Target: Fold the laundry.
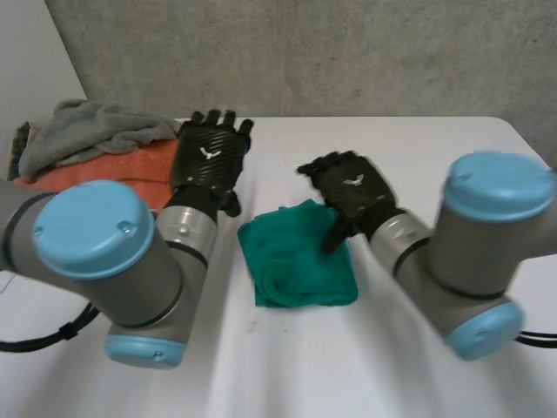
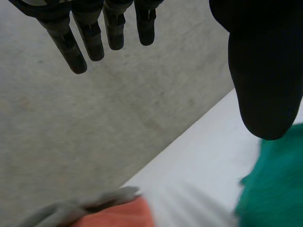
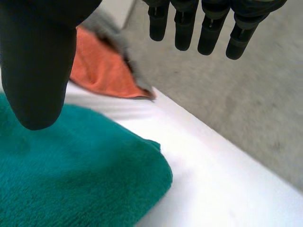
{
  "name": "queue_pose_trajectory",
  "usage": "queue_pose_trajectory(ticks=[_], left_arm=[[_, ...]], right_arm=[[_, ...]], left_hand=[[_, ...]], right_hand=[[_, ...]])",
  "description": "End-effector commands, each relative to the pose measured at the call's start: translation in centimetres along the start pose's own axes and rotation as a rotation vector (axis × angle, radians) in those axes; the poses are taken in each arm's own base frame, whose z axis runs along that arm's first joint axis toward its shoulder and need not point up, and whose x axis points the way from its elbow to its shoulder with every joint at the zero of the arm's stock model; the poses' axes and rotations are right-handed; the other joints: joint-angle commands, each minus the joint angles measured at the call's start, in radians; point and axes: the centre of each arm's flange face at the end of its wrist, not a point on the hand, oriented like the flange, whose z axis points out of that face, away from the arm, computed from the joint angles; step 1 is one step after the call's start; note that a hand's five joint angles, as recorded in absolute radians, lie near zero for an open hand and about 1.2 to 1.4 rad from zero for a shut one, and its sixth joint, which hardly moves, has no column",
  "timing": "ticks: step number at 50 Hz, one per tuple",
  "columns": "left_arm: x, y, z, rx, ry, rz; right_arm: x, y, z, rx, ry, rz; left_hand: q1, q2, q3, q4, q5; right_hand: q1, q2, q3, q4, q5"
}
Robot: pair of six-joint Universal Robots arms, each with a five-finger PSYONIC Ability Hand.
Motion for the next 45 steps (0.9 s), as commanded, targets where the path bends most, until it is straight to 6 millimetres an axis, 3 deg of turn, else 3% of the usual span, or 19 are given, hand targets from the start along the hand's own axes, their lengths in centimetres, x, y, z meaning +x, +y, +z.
queue_pose_trajectory(ticks=[1,8,16,21,25,28,30,33,38,45], left_arm=[[4.7,1.9,-0.2,-0.152,0.152,-0.104],[6.1,5.9,-0.8,-0.372,0.189,-0.105],[5.6,7.9,-1.3,-0.47,0.152,0.023],[5.0,8.2,-1.2,-0.481,0.141,0.105],[5.0,7.9,-1.4,-0.474,0.15,0.108],[4.6,5.9,-1.2,-0.415,0.137,0.089],[3.7,3.6,-0.9,-0.349,0.113,0.065],[3.0,1.9,-0.9,-0.296,0.095,0.047],[2.8,-0.3,-1.6,-0.205,0.147,0.016],[2.6,-1.9,-2.7,-0.137,0.305,-0.015]], right_arm=[[1.3,1.4,-0.4,-0.153,-0.076,0.226],[1.6,4.6,2.3,-0.237,-0.08,0.248],[1.4,8.4,3.8,-0.349,-0.081,0.209],[1.9,8.0,3.6,-0.362,-0.021,0.098],[2.5,5.0,2.9,-0.281,0.026,0.059],[3.1,3.3,2.0,-0.209,0.052,0.047],[3.2,2.6,1.3,-0.167,0.07,0.044],[3.3,2.4,0.5,-0.138,0.086,0.051],[4.0,4.1,-1.6,-0.194,0.13,0.15],[2.3,7.1,-3.0,-0.257,0.054,0.229]], left_hand=[[0.025,0.014,0.009,0.014,-0.006],[0.046,0.035,0.029,0.034,0.015],[0.049,0.038,0.032,0.037,0.018],[0.049,0.038,0.032,0.037,0.018],[0.043,0.032,0.026,0.031,0.012],[0.04,0.029,0.024,0.028,0.009],[0.028,0.017,0.012,0.017,-0.003],[0.014,0.003,-0.003,0.002,-0.017],[0.005,-0.006,-0.012,-0.007,-0.026],[0.017,0.005,0.0,0.005,-0.014]], right_hand=[[-0.035,-0.024,-0.027,-0.027,-0.004],[-0.02,-0.009,-0.012,-0.012,0.011],[-0.006,0.005,0.003,0.003,0.025],[0.073,0.085,0.082,0.082,0.104],[0.106,0.117,0.114,0.114,0.137],[0.103,0.114,0.111,0.111,0.134],[0.091,0.102,0.1,0.1,0.122],[0.085,0.097,0.094,0.094,0.116],[0.088,0.099,0.097,0.097,0.119],[0.097,0.108,0.105,0.105,0.128]])
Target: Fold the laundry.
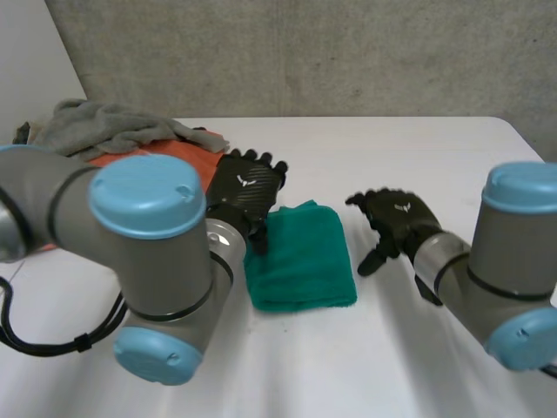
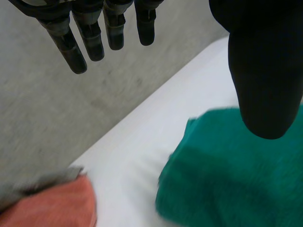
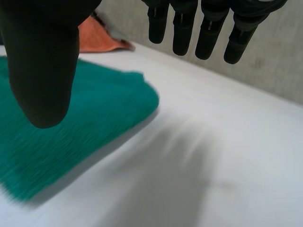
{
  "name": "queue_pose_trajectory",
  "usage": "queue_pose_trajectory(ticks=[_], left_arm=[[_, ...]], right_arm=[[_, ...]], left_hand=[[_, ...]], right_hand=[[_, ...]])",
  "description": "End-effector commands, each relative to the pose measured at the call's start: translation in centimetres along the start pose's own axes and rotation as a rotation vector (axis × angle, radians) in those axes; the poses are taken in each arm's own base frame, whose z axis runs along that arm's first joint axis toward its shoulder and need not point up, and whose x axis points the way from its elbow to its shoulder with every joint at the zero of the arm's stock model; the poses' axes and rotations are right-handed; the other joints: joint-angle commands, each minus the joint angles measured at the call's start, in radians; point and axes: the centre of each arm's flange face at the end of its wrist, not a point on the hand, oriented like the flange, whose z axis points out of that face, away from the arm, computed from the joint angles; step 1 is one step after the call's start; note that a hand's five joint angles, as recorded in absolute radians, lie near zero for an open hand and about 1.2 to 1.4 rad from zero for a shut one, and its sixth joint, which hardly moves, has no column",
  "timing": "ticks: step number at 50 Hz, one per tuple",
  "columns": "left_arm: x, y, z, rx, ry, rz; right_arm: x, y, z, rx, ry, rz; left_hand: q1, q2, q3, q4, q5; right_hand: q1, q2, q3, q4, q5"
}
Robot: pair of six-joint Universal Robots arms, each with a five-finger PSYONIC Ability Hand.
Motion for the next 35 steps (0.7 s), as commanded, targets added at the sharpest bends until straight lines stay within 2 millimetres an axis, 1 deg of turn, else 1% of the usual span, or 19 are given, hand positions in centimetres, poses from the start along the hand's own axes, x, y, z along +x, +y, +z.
queue_pose_trajectory(ticks=[1,5,9,11,14,18,20,21,22,23,26,30,34,35], left_arm=[[-0.1,-1.2,-1.4,0.074,0.161,-0.012],[-0.7,-0.9,-1.2,0.07,0.165,-0.019],[-0.5,-0.7,-1.3,0.063,0.168,-0.018],[-0.4,-0.6,-1.4,0.058,0.173,-0.017],[-0.4,-0.4,-1.4,0.055,0.174,-0.019],[-0.4,-0.4,-1.4,0.054,0.174,-0.026],[-0.5,-0.4,-1.3,0.053,0.173,-0.031],[-0.4,-0.4,-1.3,0.054,0.175,-0.031],[-0.4,-0.4,-1.3,0.054,0.175,-0.031],[-0.4,-0.4,-1.4,0.054,0.176,-0.031],[-0.5,-0.5,-1.3,0.055,0.174,-0.031],[-0.5,-0.5,-1.3,0.055,0.174,-0.031],[-0.4,-0.5,-1.3,0.056,0.176,-0.031],[-0.5,-0.5,-1.3,0.058,0.173,-0.032]], right_arm=[[-0.9,3.6,-0.9,-0.075,-0.078,0.083],[-1.4,4.7,-0.1,-0.071,-0.113,0.084],[-1.8,5.3,0.8,-0.07,-0.128,0.084],[-2.5,5.8,1.4,-0.081,-0.146,0.077],[-2.8,6.2,2.0,-0.085,-0.153,0.072],[-3.0,6.6,2.8,-0.085,-0.155,0.071],[-3.4,6.6,3.3,-0.072,-0.165,0.065],[-3.3,6.5,3.5,-0.063,-0.163,0.063],[-3.4,6.4,3.7,-0.054,-0.162,0.061],[-3.2,6.2,4.0,-0.034,-0.152,0.064],[-2.6,5.3,4.6,0.021,-0.12,0.091],[-1.6,3.2,5.9,0.113,-0.061,0.126],[-1.0,1.8,7.0,0.159,-0.029,0.126],[0.1,1.3,7.8,0.176,0.005,0.125]], left_hand=[[0.02,0.008,0.003,0.008,-0.011],[0.022,0.011,0.006,0.011,-0.008],[0.025,0.014,0.009,0.014,-0.005],[0.028,0.017,0.012,0.017,-0.002],[0.028,0.017,0.012,0.017,-0.002],[0.031,0.02,0.015,0.02,0.001],[0.031,0.02,0.015,0.02,0.001],[0.034,0.023,0.018,0.023,0.004],[0.034,0.023,0.018,0.023,0.004],[0.034,0.023,0.018,0.023,0.004],[0.034,0.023,0.018,0.023,0.004],[0.034,0.023,0.018,0.023,0.004],[0.034,0.023,0.018,0.023,0.004],[0.034,0.023,0.018,0.023,0.004]], right_hand=[[0.066,0.053,0.057,0.059,0.058],[0.072,0.059,0.063,0.065,0.064],[0.092,0.08,0.083,0.086,0.084],[0.104,0.092,0.095,0.098,0.096],[0.124,0.112,0.115,0.118,0.117],[0.268,0.256,0.259,0.262,0.26],[0.415,0.402,0.405,0.408,0.407],[0.505,0.493,0.496,0.499,0.497],[0.649,0.636,0.639,0.642,0.641],[1.08,1.068,1.071,1.074,1.072],[1.104,1.092,1.095,1.098,1.096],[1.104,1.092,1.095,1.098,1.096],[1.104,1.092,1.095,1.098,1.096],[1.104,1.092,1.095,1.098,1.096]])
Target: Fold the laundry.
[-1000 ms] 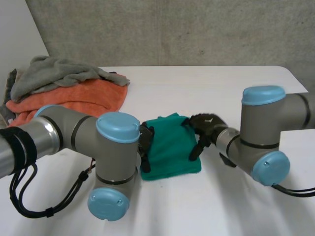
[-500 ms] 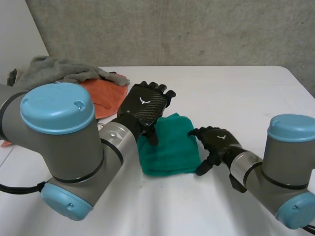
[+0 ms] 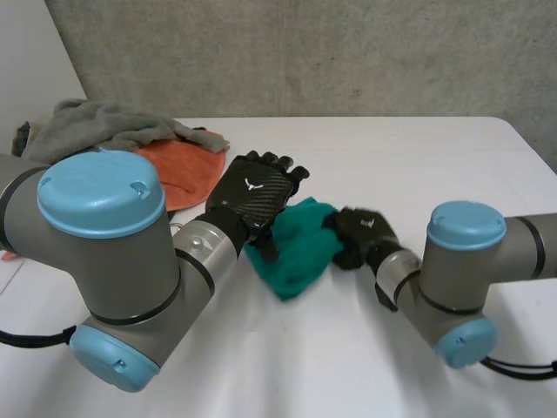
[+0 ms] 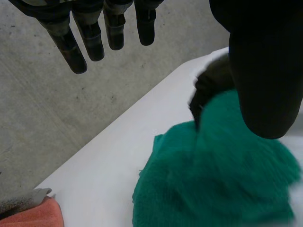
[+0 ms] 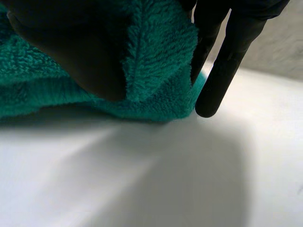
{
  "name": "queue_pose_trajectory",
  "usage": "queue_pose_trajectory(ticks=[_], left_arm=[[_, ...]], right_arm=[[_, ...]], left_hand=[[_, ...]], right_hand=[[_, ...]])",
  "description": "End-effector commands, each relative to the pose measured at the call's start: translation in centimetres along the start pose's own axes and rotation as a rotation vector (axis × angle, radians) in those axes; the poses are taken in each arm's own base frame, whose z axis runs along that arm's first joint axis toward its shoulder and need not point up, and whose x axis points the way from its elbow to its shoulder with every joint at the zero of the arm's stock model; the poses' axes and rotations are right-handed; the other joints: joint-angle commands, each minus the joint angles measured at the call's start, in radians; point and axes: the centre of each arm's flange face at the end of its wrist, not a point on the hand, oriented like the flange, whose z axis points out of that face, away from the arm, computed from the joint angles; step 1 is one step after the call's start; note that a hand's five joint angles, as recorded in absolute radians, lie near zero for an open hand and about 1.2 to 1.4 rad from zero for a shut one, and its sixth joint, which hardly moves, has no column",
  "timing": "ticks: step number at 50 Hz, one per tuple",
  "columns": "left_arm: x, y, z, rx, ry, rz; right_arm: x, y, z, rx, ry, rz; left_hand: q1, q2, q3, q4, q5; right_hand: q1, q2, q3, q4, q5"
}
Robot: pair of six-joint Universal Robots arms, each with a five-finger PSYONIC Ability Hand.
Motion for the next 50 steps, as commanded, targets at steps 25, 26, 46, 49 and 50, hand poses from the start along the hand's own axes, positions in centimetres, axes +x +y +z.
queue_pose_trajectory(ticks=[25,26,46,49,50], left_arm=[[0.1,-0.5,1.8,0.032,-0.002,0.004],[0.2,-0.5,1.7,0.031,0.001,0.004],[1.8,-0.3,1.4,0.027,0.041,0.009],[1.8,-0.2,1.5,0.024,0.042,0.007],[1.7,-0.1,1.5,0.022,0.039,0.007]], right_arm=[[30.9,-6.6,7.5,0.27,0.623,-0.094],[32.2,-6.9,6.9,0.277,0.638,-0.099],[35.3,-5.5,5.1,0.111,0.71,-0.318],[36.1,-5.1,4.7,0.076,0.756,-0.367],[36.3,-5.0,4.6,0.068,0.767,-0.381]], left_hand=[[0.034,0.026,0.021,0.025,0.007],[0.034,0.026,0.021,0.025,0.007],[0.034,0.026,0.021,0.025,0.007],[0.034,0.026,0.021,0.025,0.007],[0.034,0.026,0.021,0.025,0.007]], right_hand=[[0.634,0.483,0.3,0.2,0.254],[0.634,0.483,0.3,0.2,0.254],[-0.588,-0.739,-0.922,-1.022,-0.968],[-0.588,-0.739,-0.922,-1.022,-0.968],[-0.588,-0.739,-0.922,-1.022,-0.968]])
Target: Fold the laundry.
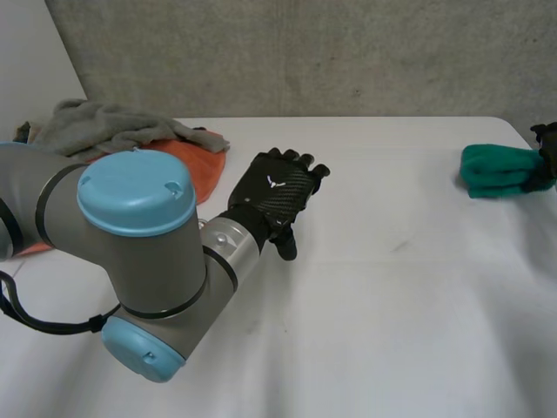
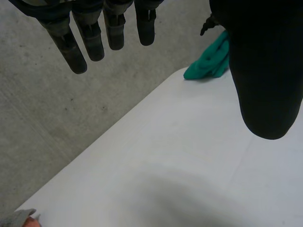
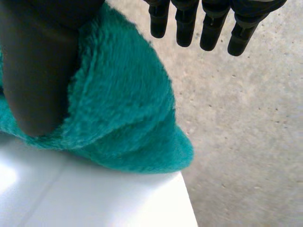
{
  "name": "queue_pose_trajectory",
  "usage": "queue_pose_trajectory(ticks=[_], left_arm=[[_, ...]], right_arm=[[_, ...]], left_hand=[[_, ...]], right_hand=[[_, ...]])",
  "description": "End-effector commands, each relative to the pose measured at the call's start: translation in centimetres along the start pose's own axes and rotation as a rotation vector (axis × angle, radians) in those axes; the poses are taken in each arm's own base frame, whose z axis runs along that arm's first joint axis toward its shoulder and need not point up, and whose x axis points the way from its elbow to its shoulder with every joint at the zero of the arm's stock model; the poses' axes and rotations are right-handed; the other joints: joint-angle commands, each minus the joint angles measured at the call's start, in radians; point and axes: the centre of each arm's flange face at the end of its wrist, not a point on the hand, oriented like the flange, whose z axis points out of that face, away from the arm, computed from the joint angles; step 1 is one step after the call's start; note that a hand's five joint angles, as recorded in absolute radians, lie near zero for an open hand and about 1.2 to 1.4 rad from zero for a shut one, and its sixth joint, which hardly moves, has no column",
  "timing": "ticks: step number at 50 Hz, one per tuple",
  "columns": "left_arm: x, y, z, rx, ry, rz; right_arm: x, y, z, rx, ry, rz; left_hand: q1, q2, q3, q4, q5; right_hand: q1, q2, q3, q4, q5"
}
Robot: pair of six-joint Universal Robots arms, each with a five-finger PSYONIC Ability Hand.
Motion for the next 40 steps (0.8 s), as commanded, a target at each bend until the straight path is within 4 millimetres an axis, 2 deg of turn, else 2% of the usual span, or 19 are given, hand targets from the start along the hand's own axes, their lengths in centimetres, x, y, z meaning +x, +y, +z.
queue_pose_trajectory(ticks=[1,8,12,17,20,21,23,24,27,28,31,32,34,35,36,39,40], left_arm=[[0.1,0.3,0.0,-0.009,0.002,-0.001],[0.0,0.1,0.0,-0.005,0.001,-0.001],[-0.1,0.1,0.0,-0.003,-0.001,-0.001],[-0.2,-0.1,-0.1,0.001,-0.007,-0.005],[-0.5,-0.3,-0.1,0.005,-0.015,-0.004],[-0.7,-0.6,-0.1,0.014,-0.023,-0.003],[-1.2,-1.2,-0.1,0.031,-0.036,-0.002],[-2.4,-2.3,-0.1,0.062,-0.071,-0.002],[-3.6,-3.0,0.0,0.087,-0.116,-0.003],[-5.3,-3.8,0.1,0.122,-0.182,-0.002],[-8.1,-4.9,0.5,0.182,-0.302,0.005],[-9.9,-5.2,0.9,0.215,-0.376,0.015],[-11.8,-5.2,1.4,0.236,-0.442,0.045],[-12.9,-5.1,1.6,0.238,-0.472,0.068],[-15.4,-4.6,2.1,0.229,-0.539,0.132],[-18.7,-2.8,2.9,0.167,-0.615,0.252],[-21.0,-1.3,3.5,0.117,-0.655,0.332]], right_arm=[[1.4,1.2,0.1,-0.045,0.089,-0.158],[2.8,0.9,0.7,-0.035,0.247,-0.412],[1.7,0.7,0.7,0.005,0.238,-0.466],[-0.7,-3.4,-0.9,0.1,0.172,-0.462],[-1.5,-5.7,-1.8,0.173,0.186,-0.455],[-1.7,-7.5,-2.5,0.228,0.204,-0.451],[-1.9,-9.3,-3.5,0.283,0.221,-0.447],[-2.0,-11.0,-4.5,0.339,0.238,-0.443],[-2.6,-13.2,-6.2,0.421,0.253,-0.433],[-3.8,-14.3,-7.6,0.473,0.236,-0.424],[-6.2,-15.6,-9.9,0.536,0.169,-0.388],[-7.9,-15.7,-11.4,0.566,0.082,-0.361],[-9.5,-15.3,-13.0,0.573,-0.027,-0.328],[-10.3,-15.1,-13.8,0.577,-0.085,-0.316],[-11.8,-14.6,-15.3,0.581,-0.207,-0.291],[-13.3,-14.2,-18.0,0.567,-0.374,-0.274],[-14.1,-14.3,-19.9,0.546,-0.472,-0.263]], left_hand=[[0.034,0.026,0.021,0.025,0.007],[0.031,0.023,0.018,0.022,0.004],[0.031,0.023,0.018,0.022,0.004],[0.022,0.014,0.009,0.014,-0.005],[0.019,0.011,0.006,0.011,-0.008],[0.019,0.011,0.006,0.011,-0.008],[0.016,0.008,0.003,0.008,-0.011],[0.016,0.008,0.003,0.008,-0.011],[0.016,0.008,0.003,0.008,-0.011],[0.016,0.008,0.003,0.008,-0.011],[0.019,0.011,0.006,0.011,-0.008],[0.022,0.014,0.009,0.014,-0.005],[0.022,0.014,0.009,0.014,-0.005],[0.022,0.014,0.009,0.014,-0.005],[0.022,0.014,0.009,0.014,-0.005],[0.019,0.011,0.006,0.011,-0.008],[0.016,0.008,0.003,0.008,-0.011]], right_hand=[[-0.051,-0.036,-0.041,-0.038,-0.043],[-0.051,-0.036,-0.041,-0.038,-0.043],[-0.051,-0.036,-0.041,-0.038,-0.043],[-0.051,-0.036,-0.041,-0.038,-0.043],[-0.051,-0.036,-0.041,-0.038,-0.043],[-0.051,-0.036,-0.041,-0.038,-0.043],[-0.051,-0.036,-0.041,-0.038,-0.043],[-0.051,-0.036,-0.041,-0.038,-0.043],[-0.051,-0.036,-0.041,-0.038,-0.043],[-0.051,-0.036,-0.041,-0.038,-0.043],[-0.051,-0.036,-0.041,-0.038,-0.043],[-0.051,-0.036,-0.041,-0.038,-0.043],[-0.051,-0.036,-0.041,-0.038,-0.043],[-0.051,-0.036,-0.041,-0.038,-0.043],[-0.051,-0.036,-0.041,-0.038,-0.043],[-0.051,-0.036,-0.041,-0.038,-0.043],[-0.051,-0.036,-0.041,-0.038,-0.043]])
